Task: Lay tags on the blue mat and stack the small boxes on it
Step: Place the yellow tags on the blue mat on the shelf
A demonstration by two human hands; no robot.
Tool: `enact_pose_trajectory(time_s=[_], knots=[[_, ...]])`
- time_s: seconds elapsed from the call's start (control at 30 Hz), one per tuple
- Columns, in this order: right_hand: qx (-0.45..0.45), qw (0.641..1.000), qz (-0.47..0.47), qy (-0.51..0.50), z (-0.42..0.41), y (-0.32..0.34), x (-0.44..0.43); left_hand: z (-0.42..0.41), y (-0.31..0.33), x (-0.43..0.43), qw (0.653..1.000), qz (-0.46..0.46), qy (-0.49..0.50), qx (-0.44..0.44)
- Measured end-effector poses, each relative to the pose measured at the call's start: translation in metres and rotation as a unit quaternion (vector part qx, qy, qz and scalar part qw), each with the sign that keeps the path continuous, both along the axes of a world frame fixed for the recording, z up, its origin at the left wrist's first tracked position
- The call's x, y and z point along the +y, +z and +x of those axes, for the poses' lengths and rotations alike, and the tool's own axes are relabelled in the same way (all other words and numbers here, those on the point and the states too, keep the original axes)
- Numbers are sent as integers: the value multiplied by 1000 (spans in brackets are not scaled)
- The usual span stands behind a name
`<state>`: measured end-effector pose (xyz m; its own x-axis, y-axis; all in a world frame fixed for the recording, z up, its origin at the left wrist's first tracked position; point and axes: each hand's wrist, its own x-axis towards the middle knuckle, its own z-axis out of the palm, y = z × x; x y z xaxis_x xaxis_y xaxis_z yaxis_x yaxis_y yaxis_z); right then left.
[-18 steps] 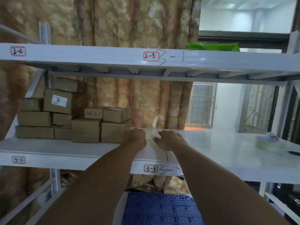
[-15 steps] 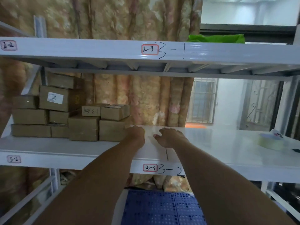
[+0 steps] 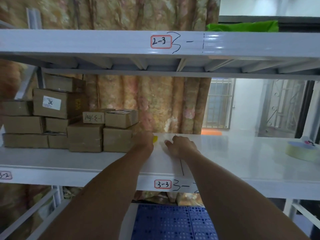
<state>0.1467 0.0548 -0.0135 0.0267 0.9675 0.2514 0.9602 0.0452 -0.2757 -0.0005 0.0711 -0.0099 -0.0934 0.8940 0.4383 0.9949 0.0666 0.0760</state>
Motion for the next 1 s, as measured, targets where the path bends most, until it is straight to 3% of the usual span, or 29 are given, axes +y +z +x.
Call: enact_pose_trajectory(time_s=[0.1, 0.2, 0.3, 0.4, 0.57, 0.7, 0.77, 0.87, 0.97, 1.0], knots=[[224, 974, 2, -17, -5, 12, -1, 5, 5, -12, 998, 43, -19, -28], [450, 893, 1, -1, -13, 30, -5, 9, 12, -32, 992, 119, -45, -15], [571, 820, 7, 42, -20, 38, -10, 16, 16, -53, 985, 140, -103, -25], [625, 776, 65, 45, -27, 43, -33, 12, 14, -74, 977, 155, -148, 2], [644, 754, 125, 35, -32, 45, -86, -6, 9, -116, 952, 203, -228, -29], [627, 765, 140, 52, -39, 42, -143, -29, 14, -164, 925, 229, -189, -239], [619, 770, 143, 57, -43, 40, -175, -40, 20, -186, 877, 193, -199, -393], [613, 774, 136, 79, -59, 36, -224, -57, 27, -218, 770, 110, -237, -583], [621, 768, 128, 90, -77, 32, -270, -71, 29, -254, 664, 27, -279, -693], [622, 767, 127, 92, -82, 32, -285, -75, 30, -267, 648, 20, -277, -709]])
